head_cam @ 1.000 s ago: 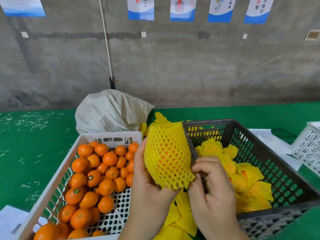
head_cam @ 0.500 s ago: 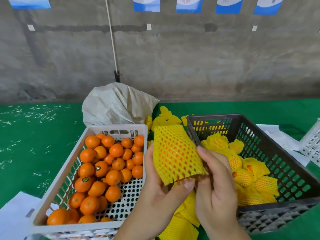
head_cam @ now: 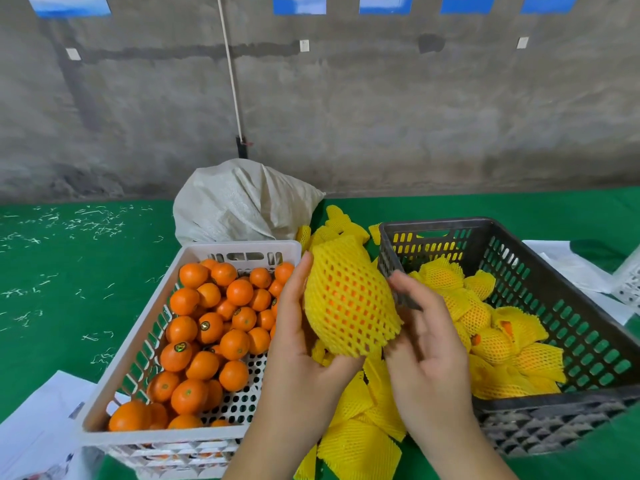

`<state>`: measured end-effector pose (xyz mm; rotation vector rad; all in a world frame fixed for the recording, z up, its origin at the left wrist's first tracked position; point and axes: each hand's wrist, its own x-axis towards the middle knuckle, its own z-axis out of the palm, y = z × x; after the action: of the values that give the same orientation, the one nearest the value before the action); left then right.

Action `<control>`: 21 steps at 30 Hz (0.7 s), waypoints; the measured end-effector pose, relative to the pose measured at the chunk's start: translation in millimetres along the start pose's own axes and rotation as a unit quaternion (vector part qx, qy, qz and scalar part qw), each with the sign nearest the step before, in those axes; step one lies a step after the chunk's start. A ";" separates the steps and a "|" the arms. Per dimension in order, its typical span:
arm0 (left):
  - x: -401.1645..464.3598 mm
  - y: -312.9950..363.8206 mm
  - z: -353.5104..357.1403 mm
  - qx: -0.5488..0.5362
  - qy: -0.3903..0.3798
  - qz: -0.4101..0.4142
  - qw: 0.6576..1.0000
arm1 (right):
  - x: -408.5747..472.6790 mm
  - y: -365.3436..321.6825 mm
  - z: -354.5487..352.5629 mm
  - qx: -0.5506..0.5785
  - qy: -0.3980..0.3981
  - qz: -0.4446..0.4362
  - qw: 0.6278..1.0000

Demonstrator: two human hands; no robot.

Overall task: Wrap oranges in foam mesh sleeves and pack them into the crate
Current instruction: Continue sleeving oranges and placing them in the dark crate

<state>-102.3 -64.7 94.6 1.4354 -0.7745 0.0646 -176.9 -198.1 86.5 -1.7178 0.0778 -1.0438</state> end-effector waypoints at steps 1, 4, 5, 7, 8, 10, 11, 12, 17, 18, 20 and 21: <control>1.3 -1.7 -2.3 0.039 -0.002 0.003 0.999 | 1.4 -2.6 -3.2 0.055 -0.003 0.035 0.998; 4.5 -5.3 -8.4 0.127 -0.019 0.026 0.991 | 5.5 -11.3 -8.2 0.030 -0.022 0.033 0.999; 4.8 -5.9 -8.2 0.143 -0.017 0.039 0.989 | 5.9 -13.8 -7.8 -0.031 -0.038 -0.005 0.999; 5.2 -5.2 -5.8 0.142 -0.003 0.046 0.989 | 5.0 -10.1 -9.6 -0.156 -0.071 -0.123 0.977; 5.2 -4.9 -4.9 0.135 0.005 0.044 0.990 | 5.5 -7.3 -12.6 -0.187 -0.080 -0.162 0.965; 5.3 -7.0 -4.0 0.108 0.012 0.037 0.993 | 6.9 -3.0 -19.5 -0.194 -0.075 -0.197 0.958; 5.3 -8.0 -3.2 0.083 0.009 0.031 0.996 | 7.0 -1.9 -21.6 -0.188 -0.064 -0.210 0.957; 4.9 -8.9 -2.3 0.055 0.005 0.027 0.998 | 6.7 -2.4 -23.0 -0.183 -0.051 -0.222 0.956; 4.9 -15.3 4.5 0.032 0.036 0.040 0.998 | 8.4 -9.4 -23.7 -0.199 0.005 -0.257 0.946; 5.0 -17.1 5.4 0.030 0.044 0.036 0.998 | 8.0 -9.4 -22.9 -0.198 0.003 -0.259 0.945; 4.8 -19.2 6.5 0.007 0.054 0.017 0.998 | 4.4 -7.1 -19.7 -0.189 -0.005 -0.254 0.949; 4.3 -19.9 7.0 -0.007 0.060 0.006 0.998 | 1.6 -4.1 -17.8 -0.186 -0.006 -0.251 0.950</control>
<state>-92.4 -76.2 79.3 1.4001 -0.6848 0.1531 -189.5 -210.3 91.5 -2.1499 -0.1931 -1.4591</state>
